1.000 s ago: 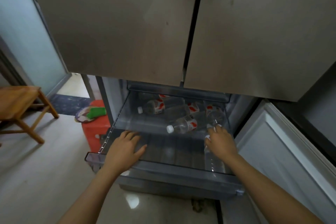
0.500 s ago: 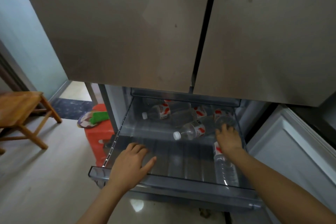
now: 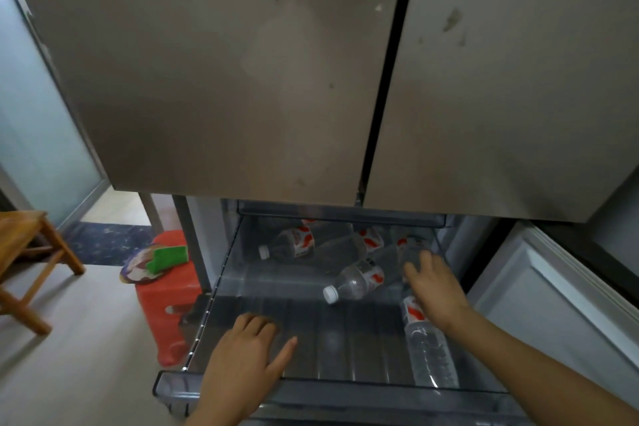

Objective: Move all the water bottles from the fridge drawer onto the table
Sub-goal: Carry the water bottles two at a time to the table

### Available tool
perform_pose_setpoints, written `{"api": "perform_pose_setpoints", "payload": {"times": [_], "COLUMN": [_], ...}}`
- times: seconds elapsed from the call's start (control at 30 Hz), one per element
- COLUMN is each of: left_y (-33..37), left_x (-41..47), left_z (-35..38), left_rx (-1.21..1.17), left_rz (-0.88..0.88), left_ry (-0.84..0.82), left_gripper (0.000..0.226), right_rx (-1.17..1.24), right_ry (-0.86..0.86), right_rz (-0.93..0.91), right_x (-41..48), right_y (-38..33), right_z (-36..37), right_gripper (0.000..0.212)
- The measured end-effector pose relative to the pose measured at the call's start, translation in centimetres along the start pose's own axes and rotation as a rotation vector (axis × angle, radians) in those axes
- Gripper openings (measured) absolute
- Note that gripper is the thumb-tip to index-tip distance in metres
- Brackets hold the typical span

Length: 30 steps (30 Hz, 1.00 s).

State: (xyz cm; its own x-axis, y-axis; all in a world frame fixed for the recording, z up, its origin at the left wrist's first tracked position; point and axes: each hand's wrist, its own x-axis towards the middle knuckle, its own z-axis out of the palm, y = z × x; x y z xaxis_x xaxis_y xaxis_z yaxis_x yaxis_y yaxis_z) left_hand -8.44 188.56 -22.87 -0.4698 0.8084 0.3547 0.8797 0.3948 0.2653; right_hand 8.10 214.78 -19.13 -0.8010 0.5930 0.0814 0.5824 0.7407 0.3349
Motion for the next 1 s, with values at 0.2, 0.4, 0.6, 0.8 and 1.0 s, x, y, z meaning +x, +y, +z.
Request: {"api": "perform_pose_setpoints", "payload": {"times": [0.2,0.4,0.6,0.8,1.0], "left_y": [-0.5,0.0,1.9,3.4,3.9], "left_x": [0.3,2.5,7.4,9.8,11.3], "left_z": [0.3,-0.7,0.2,5.0,7.8], "left_rx": [-0.049,-0.211,-0.103,-0.168,-0.207], "left_rz": [0.011,-0.116,-0.082,-0.102,-0.113], "left_ry": [-0.108,-0.288,-0.501,-0.672,-0.744], "left_gripper": [0.044,0.073,0.036,0.045,0.053], "right_rx": [0.277,0.451,0.644,0.628,0.651], "right_ry": [0.155,-0.005,-0.171,-0.291,-0.335], "right_rz": [-0.056,-0.062,0.016,0.020,0.072], "right_x": [-2.9,-5.0,-4.5,-4.2,-3.6], "right_y": [2.2,2.2,1.7,0.4,0.6], "right_z": [-4.4,-8.2,-10.1,-8.5,-8.3], "right_gripper": [0.056,0.023,0.029,0.028,0.033]}}
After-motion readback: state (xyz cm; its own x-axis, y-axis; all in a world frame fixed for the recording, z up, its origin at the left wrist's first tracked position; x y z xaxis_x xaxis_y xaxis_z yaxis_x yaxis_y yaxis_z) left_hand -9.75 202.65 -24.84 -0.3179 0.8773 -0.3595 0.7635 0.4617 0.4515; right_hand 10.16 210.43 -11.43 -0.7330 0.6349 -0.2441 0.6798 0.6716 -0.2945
